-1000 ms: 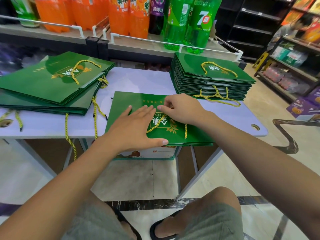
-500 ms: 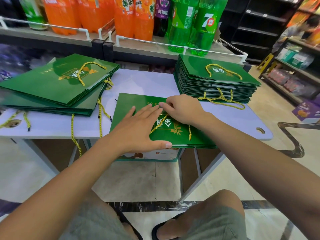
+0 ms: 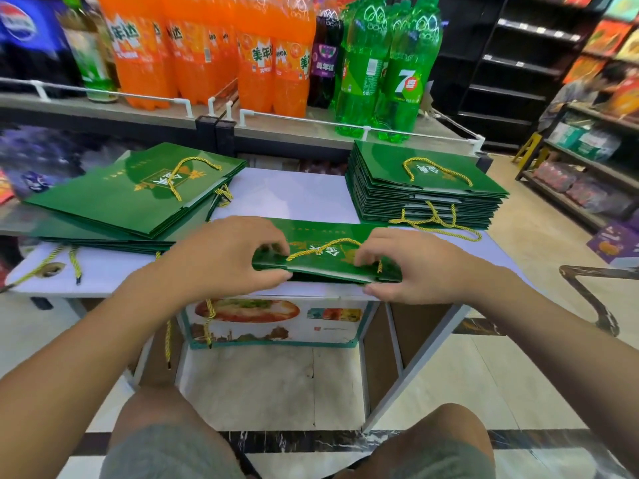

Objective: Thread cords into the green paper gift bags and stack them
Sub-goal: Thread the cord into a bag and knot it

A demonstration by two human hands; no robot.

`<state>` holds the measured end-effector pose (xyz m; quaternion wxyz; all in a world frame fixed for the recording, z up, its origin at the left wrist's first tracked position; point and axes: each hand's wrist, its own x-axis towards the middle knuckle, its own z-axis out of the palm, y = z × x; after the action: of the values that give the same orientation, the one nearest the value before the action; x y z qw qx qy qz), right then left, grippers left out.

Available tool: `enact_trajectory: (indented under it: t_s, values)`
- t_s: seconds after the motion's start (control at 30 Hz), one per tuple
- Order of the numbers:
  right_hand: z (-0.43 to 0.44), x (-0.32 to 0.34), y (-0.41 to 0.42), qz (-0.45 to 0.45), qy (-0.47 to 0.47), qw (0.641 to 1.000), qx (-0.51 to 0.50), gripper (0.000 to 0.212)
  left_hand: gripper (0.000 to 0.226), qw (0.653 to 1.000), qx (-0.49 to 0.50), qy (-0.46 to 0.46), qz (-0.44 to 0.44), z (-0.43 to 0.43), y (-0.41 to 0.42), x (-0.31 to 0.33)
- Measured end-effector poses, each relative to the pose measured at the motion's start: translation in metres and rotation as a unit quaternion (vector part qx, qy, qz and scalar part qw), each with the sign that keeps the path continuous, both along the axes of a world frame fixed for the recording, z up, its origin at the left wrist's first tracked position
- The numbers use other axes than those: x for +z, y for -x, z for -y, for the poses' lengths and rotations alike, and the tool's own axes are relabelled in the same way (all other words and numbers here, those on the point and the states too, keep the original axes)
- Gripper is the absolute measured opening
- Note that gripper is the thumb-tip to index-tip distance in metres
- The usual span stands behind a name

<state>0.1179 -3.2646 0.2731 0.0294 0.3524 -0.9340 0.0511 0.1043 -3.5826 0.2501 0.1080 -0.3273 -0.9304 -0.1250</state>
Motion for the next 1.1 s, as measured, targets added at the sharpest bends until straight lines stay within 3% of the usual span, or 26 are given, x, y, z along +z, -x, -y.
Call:
enact_trajectory:
  t_s: [0.07, 0.17, 0.27, 0.37, 0.43, 0.5, 0.57, 0.6, 0.67, 0.73, 0.83, 0.93, 1.0, 1.03, 1.1]
  values:
    - [0.001, 0.017, 0.001, -0.031, 0.008, 0.999, -0.003, 0.030, 0.039, 0.998, 0.019, -0.014, -0.062, 0.001, 0.003, 0.018]
    - [0.008, 0.050, 0.002, -0.145, -0.019, 0.989, -0.023, 0.032, 0.049, 0.981, 0.012, -0.050, -0.185, 0.001, 0.013, 0.045]
    - [0.018, 0.079, 0.009, -0.244, -0.051, 0.968, -0.026, 0.034, 0.044, 0.959, 0.009, -0.078, -0.271, -0.003, 0.026, 0.074]
    - [0.017, 0.096, 0.019, -0.256, -0.015, 0.964, -0.067, 0.034, 0.034, 0.915, 0.064, -0.183, -0.353, -0.012, 0.019, 0.088]
    - [0.011, 0.101, 0.027, -0.236, 0.039, 0.965, -0.104, 0.038, 0.015, 0.878, 0.046, -0.285, -0.382, -0.021, 0.001, 0.079]
    - [0.004, 0.107, 0.028, -0.209, 0.131, 0.961, -0.123, 0.041, 0.017, 0.897, 0.029, -0.337, -0.284, -0.034, -0.015, 0.066]
    - [0.005, 0.109, 0.028, -0.177, 0.246, 0.943, -0.136, 0.043, 0.037, 0.949, 0.069, -0.306, -0.020, -0.044, -0.019, 0.056]
    - [0.008, 0.107, 0.028, -0.167, 0.300, 0.928, -0.147, 0.044, 0.047, 0.950, 0.092, -0.266, 0.134, -0.049, -0.018, 0.048]
    - [0.018, 0.098, 0.030, -0.141, 0.406, 0.888, -0.162, 0.047, 0.068, 0.889, 0.113, -0.218, 0.388, -0.055, -0.018, 0.033]
    - [0.027, 0.082, 0.034, -0.090, 0.509, 0.838, -0.175, 0.055, 0.074, 0.814, 0.091, -0.276, 0.503, -0.058, -0.016, 0.016]
    - [0.042, 0.058, 0.031, -0.016, 0.607, 0.769, -0.200, 0.064, 0.056, 0.661, 0.059, -0.518, 0.540, -0.064, -0.009, 0.001]
    - [0.057, 0.036, 0.017, 0.064, 0.647, 0.733, -0.200, 0.049, 0.034, 0.529, 0.041, -0.704, 0.472, -0.064, 0.008, 0.003]
    - [0.060, 0.026, 0.007, 0.118, 0.636, 0.734, -0.206, 0.035, 0.029, 0.509, 0.022, -0.753, 0.417, -0.056, 0.018, 0.009]
    - [0.059, 0.024, 0.001, 0.147, 0.616, 0.745, -0.208, 0.030, 0.028, 0.526, 0.025, -0.753, 0.394, -0.049, 0.023, 0.013]
    - [0.054, 0.023, -0.012, 0.196, 0.521, 0.805, -0.205, 0.025, 0.028, 0.585, 0.050, -0.721, 0.367, -0.032, 0.033, 0.021]
